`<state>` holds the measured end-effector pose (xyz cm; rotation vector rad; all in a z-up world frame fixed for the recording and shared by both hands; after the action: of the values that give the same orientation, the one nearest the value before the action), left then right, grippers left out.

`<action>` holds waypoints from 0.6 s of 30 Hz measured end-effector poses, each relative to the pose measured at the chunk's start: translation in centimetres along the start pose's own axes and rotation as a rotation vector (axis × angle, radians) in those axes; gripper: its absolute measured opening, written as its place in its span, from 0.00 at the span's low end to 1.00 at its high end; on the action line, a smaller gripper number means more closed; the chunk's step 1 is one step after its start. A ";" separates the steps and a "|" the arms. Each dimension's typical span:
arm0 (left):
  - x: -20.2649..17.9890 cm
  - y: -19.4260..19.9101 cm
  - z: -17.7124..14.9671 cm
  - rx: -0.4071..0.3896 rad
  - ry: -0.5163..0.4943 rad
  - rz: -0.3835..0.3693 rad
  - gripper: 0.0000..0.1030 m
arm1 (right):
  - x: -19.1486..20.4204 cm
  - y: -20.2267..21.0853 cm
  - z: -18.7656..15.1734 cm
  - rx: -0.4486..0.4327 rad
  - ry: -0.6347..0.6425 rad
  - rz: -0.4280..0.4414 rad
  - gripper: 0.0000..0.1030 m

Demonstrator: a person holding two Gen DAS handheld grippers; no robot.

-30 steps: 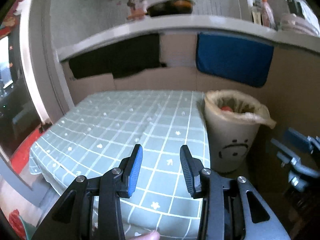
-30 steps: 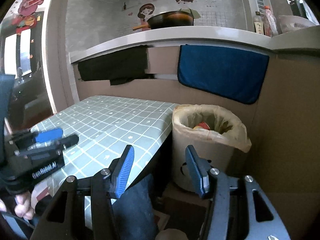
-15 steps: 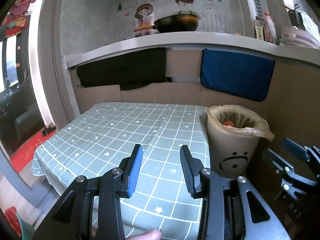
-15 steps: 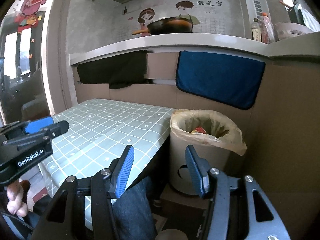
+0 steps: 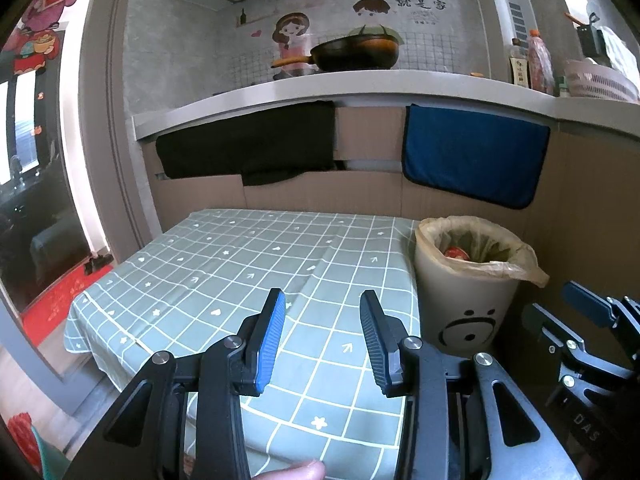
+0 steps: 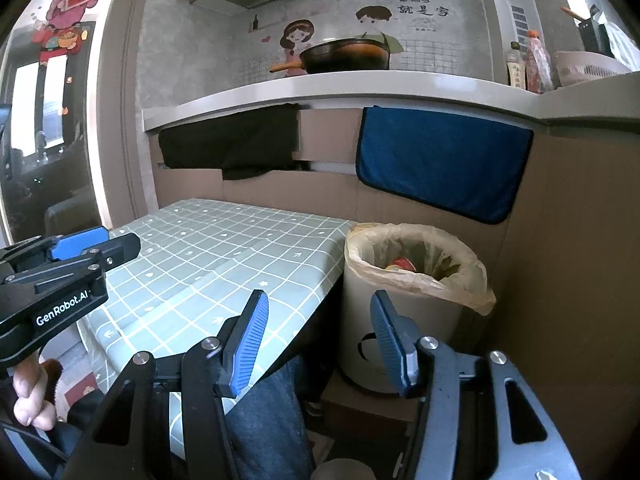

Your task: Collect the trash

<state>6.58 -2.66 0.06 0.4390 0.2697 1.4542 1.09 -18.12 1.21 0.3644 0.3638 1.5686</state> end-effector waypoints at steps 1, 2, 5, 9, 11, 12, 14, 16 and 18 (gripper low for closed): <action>0.0 0.0 0.0 0.002 0.000 0.000 0.39 | 0.0 0.0 0.0 0.001 -0.001 0.000 0.49; 0.0 0.0 0.0 0.004 0.000 -0.002 0.39 | 0.0 0.0 0.0 -0.001 -0.002 0.001 0.49; 0.0 -0.1 0.1 0.009 0.000 -0.004 0.39 | -0.1 -0.1 0.0 -0.002 -0.003 0.001 0.49; 0.0 0.0 0.1 0.009 0.001 -0.005 0.39 | -0.1 -0.1 -0.1 0.001 -0.013 -0.003 0.49; -0.1 -0.1 0.0 0.011 0.001 -0.006 0.39 | -0.2 -0.1 -0.1 0.000 -0.015 -0.006 0.49; -0.2 -0.2 0.0 0.013 0.001 -0.007 0.39 | -0.2 -0.1 -0.1 -0.001 -0.016 -0.007 0.49; -0.3 -0.2 -0.1 0.013 0.001 -0.008 0.39 | -0.2 0.0 -0.1 -0.003 -0.015 -0.007 0.49; -0.4 -0.2 -0.1 0.011 0.001 -0.009 0.39 | -0.3 0.0 -0.1 -0.005 -0.015 -0.008 0.49; -0.6 -0.1 -0.1 0.011 0.002 -0.008 0.39 | -0.4 0.1 0.0 -0.006 -0.017 -0.008 0.49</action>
<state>6.57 -3.20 -0.17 0.4451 0.2804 1.4460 1.04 -18.48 1.19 0.3709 0.3468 1.5576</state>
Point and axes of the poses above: each gripper's, at about its wrist camera, not at the fingertips, and y roughly against the way its jaws point, x to its left, z to its top, the point moved 5 cm from there along -y, roughly the way its jaws point, and after that the axes turned 3 degrees about -y, right-handed, at the moved point
